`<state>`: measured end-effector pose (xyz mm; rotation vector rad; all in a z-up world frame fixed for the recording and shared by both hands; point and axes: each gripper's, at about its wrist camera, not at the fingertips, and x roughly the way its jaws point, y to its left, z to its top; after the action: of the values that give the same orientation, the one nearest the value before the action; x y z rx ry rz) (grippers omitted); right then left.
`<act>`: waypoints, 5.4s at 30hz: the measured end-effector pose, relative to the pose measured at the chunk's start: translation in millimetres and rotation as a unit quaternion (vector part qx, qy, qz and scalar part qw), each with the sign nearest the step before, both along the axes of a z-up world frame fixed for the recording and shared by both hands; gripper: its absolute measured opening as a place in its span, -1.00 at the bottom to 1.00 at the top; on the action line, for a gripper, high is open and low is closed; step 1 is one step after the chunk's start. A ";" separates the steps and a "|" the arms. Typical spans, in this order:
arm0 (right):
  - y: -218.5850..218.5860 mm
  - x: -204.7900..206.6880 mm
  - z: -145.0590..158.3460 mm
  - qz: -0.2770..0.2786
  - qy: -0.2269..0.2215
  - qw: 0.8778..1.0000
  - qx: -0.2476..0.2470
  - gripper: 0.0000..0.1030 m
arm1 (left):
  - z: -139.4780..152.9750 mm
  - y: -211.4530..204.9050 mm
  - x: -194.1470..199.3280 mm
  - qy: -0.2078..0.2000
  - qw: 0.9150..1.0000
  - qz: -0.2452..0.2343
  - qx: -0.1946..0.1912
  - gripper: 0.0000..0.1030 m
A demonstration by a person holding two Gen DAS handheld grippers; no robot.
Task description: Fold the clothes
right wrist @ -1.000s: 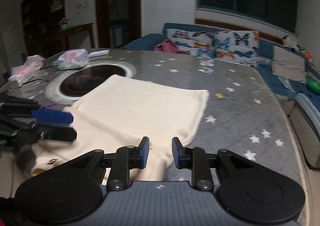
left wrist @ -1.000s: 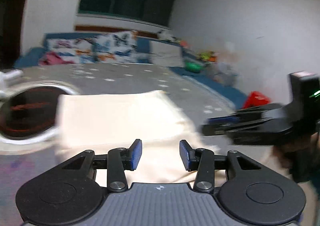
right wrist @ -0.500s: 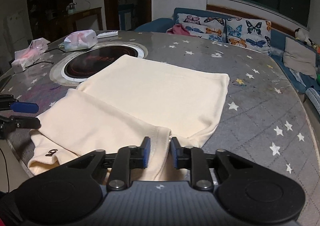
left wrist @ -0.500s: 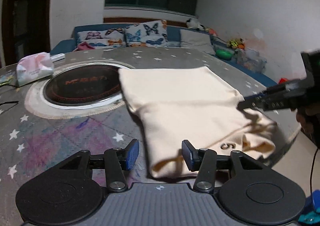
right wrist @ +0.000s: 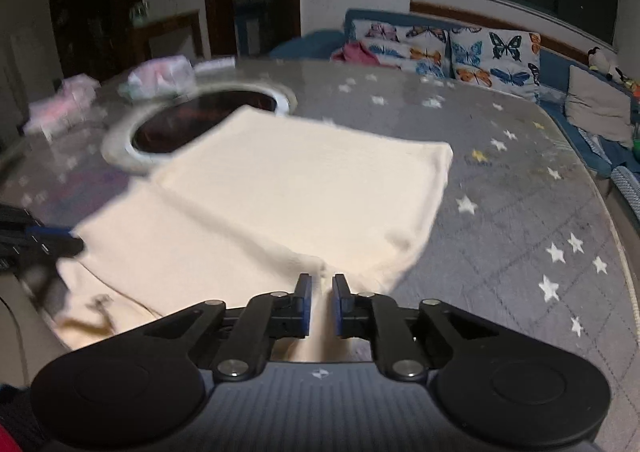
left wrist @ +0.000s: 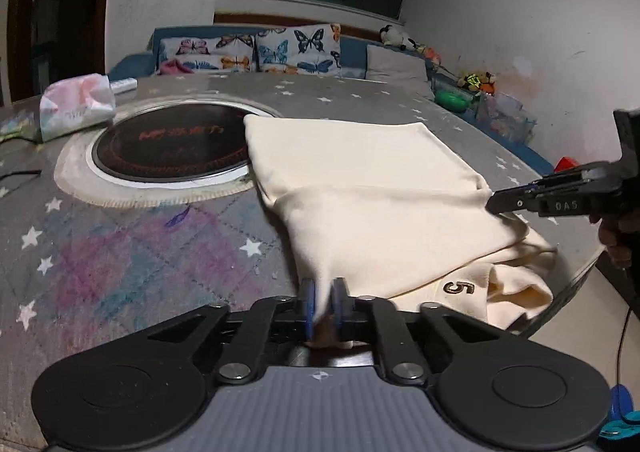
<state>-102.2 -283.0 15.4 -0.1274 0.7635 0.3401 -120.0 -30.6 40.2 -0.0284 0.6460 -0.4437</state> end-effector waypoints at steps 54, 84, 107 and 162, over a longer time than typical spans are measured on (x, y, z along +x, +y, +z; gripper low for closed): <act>35.6 -59.7 12.0 0.134 -0.016 0.987 -0.084 -0.44 | -21.4 -62.8 -62.4 -0.108 0.956 -0.225 0.156 0.08; 52.9 -72.9 12.3 0.210 -0.050 0.971 -0.100 0.20 | 0.7 -75.9 44.6 -0.076 0.978 -0.162 0.105 -0.73; 39.7 -30.2 19.6 0.155 -0.026 0.987 -0.035 -0.76 | -32.9 -43.3 -18.9 -0.128 0.957 -0.168 0.200 -0.20; 9.3 140.9 -2.6 -0.018 0.022 0.999 0.040 -0.45 | -12.8 -63.6 186.9 -0.056 0.990 -0.033 0.122 -0.70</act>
<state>38.7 -273.7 12.8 -0.0318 0.7938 0.3402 66.9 -94.1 27.4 0.2492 0.5874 -0.4235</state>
